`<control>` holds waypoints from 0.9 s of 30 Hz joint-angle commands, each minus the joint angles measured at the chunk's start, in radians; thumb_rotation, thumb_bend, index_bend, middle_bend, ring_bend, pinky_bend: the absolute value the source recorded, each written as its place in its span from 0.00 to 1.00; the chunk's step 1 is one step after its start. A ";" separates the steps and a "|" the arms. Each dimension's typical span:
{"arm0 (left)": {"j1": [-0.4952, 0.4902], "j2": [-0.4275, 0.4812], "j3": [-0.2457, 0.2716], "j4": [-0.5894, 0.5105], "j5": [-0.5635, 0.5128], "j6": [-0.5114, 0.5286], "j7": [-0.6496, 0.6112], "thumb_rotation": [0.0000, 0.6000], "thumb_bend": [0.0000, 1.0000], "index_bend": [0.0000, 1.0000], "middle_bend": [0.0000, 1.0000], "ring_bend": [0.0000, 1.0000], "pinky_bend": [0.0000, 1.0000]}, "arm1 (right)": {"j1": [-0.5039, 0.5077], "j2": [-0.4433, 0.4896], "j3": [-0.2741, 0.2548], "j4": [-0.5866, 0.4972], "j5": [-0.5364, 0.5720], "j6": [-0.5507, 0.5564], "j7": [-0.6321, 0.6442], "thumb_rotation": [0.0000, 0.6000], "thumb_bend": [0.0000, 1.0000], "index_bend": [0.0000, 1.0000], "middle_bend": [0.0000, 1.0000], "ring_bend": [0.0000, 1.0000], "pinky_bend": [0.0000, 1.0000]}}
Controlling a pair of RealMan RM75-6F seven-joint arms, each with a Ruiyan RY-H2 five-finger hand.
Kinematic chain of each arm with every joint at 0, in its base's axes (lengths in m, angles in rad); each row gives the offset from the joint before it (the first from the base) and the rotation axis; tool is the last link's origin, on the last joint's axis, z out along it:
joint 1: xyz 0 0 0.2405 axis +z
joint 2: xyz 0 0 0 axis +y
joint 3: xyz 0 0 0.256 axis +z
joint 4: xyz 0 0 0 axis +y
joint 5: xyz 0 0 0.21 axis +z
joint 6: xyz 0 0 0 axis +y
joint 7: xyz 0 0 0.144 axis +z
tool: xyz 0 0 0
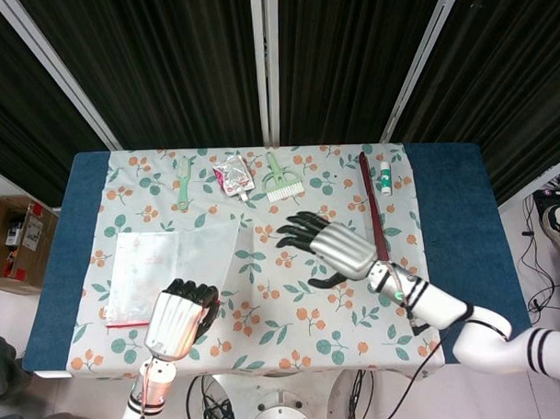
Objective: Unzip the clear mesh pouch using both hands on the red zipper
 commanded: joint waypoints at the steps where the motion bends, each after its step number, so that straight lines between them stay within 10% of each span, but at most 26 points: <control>1: 0.004 0.003 -0.009 -0.012 0.001 -0.001 0.007 1.00 0.45 0.73 0.70 0.64 0.62 | 0.106 -0.104 0.040 0.052 0.064 -0.097 -0.017 1.00 0.16 0.26 0.12 0.00 0.00; 27: 0.022 0.027 -0.047 -0.048 -0.007 -0.029 0.010 1.00 0.45 0.74 0.70 0.66 0.64 | 0.285 -0.407 0.007 0.330 0.112 -0.115 0.152 1.00 0.22 0.35 0.17 0.00 0.00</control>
